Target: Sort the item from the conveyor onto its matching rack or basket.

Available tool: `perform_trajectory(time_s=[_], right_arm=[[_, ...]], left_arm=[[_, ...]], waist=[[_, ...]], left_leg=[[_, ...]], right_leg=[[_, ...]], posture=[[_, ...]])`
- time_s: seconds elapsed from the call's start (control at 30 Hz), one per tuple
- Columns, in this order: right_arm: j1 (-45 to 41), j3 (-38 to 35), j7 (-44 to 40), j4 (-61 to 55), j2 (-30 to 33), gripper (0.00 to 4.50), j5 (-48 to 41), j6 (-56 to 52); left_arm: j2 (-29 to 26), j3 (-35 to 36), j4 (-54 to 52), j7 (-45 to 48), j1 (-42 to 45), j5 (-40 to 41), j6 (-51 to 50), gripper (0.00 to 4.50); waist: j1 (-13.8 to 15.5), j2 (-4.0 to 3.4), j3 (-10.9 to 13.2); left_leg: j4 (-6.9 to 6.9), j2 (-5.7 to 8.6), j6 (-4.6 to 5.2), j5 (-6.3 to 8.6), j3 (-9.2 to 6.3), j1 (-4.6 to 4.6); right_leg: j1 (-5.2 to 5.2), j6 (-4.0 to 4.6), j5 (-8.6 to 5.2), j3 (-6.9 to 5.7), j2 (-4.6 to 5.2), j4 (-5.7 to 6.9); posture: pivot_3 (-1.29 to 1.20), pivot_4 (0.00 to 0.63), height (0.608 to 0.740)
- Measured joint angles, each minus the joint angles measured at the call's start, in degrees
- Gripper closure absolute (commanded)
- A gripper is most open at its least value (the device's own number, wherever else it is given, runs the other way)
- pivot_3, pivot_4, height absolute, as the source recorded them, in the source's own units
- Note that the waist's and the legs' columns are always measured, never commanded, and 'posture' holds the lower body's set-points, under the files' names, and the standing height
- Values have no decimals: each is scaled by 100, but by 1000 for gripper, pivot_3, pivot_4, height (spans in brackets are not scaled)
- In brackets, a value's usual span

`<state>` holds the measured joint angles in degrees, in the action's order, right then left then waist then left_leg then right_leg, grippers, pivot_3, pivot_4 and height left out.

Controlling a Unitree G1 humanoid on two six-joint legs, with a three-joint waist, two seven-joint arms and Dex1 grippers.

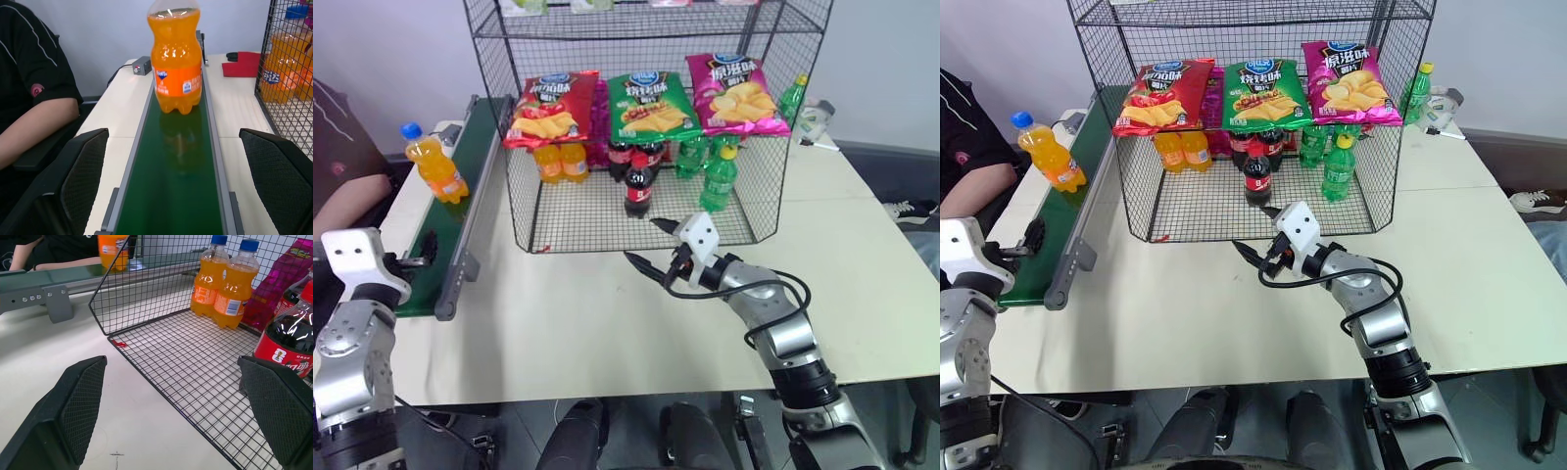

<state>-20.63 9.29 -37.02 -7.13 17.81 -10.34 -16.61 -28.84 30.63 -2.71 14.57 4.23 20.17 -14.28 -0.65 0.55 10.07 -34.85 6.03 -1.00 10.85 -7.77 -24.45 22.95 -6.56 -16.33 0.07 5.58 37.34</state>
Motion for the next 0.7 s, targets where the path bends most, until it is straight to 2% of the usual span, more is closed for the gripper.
perform_trajectory(time_s=[0.7], right_arm=[[-8, 49, -50, 0, 0, 0, 2, 0]], left_arm=[[8, 16, -12, -100, -12, 41, -11, 22]], waist=[[0, 0, 0]], left_leg=[[-1, 0, 0, 0, 0, 0]], right_leg=[[0, 0, 0, 0, 0, 1]], posture=[[0, 150, 740]])
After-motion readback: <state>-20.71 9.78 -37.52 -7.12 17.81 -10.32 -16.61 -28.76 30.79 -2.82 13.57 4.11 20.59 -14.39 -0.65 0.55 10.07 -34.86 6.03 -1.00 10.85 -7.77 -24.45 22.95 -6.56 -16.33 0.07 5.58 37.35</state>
